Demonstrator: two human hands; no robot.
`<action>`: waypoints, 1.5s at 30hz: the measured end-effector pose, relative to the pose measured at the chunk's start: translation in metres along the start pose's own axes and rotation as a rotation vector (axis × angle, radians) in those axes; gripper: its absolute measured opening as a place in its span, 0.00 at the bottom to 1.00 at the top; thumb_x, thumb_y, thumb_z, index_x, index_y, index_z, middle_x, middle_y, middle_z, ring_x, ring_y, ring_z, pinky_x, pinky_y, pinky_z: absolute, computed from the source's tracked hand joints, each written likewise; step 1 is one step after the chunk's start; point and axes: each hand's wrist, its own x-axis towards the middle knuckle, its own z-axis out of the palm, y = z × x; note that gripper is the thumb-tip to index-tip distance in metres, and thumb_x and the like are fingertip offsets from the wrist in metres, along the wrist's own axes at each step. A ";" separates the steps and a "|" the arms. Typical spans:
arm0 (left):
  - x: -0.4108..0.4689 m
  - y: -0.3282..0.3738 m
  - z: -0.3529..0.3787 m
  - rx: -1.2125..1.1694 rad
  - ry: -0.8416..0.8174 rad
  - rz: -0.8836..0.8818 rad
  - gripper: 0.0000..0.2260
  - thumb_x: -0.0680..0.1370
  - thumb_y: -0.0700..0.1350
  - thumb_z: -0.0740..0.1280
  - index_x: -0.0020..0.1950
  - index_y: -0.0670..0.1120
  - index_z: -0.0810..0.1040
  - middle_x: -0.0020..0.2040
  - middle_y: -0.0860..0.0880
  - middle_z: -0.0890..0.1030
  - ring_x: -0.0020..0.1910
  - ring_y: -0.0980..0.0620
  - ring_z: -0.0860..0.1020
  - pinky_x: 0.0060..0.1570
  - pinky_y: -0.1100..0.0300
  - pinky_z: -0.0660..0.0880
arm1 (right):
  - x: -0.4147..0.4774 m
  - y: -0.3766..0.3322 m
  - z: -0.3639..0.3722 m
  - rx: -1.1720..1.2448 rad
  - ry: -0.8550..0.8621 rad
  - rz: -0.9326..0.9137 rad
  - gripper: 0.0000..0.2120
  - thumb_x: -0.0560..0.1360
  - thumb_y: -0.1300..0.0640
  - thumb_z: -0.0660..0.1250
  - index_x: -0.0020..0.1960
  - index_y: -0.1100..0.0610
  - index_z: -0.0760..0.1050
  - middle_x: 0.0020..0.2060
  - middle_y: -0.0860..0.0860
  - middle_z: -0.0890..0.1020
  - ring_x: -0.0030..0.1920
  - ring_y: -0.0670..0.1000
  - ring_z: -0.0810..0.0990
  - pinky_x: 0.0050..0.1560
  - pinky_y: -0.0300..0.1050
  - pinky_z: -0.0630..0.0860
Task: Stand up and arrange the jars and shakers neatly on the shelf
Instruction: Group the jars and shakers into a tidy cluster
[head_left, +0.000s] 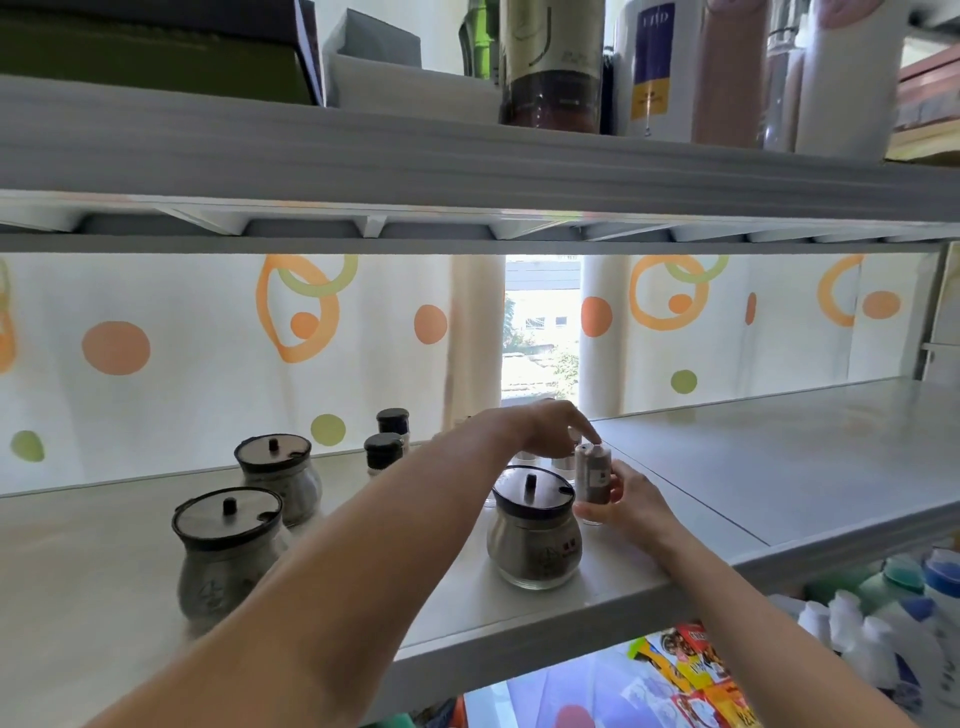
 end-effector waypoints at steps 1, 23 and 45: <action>-0.001 -0.003 0.000 -0.014 0.014 -0.003 0.23 0.77 0.35 0.60 0.70 0.51 0.71 0.72 0.45 0.69 0.69 0.46 0.69 0.69 0.52 0.66 | -0.001 -0.001 -0.001 -0.018 -0.007 0.002 0.28 0.65 0.55 0.77 0.62 0.55 0.70 0.56 0.55 0.80 0.51 0.53 0.78 0.54 0.48 0.76; -0.131 -0.063 -0.035 0.341 0.157 -0.477 0.34 0.77 0.67 0.45 0.77 0.54 0.38 0.77 0.47 0.33 0.75 0.45 0.30 0.72 0.45 0.31 | -0.044 -0.084 -0.070 -0.762 -0.076 -0.072 0.57 0.64 0.42 0.75 0.76 0.45 0.36 0.77 0.51 0.39 0.77 0.52 0.38 0.74 0.55 0.39; -0.136 -0.023 0.026 -0.157 0.228 -0.218 0.32 0.70 0.53 0.74 0.68 0.39 0.68 0.66 0.42 0.73 0.65 0.44 0.72 0.65 0.52 0.70 | -0.081 -0.066 -0.007 -0.486 -0.123 -0.047 0.44 0.63 0.48 0.78 0.73 0.55 0.60 0.66 0.57 0.69 0.66 0.56 0.65 0.67 0.49 0.65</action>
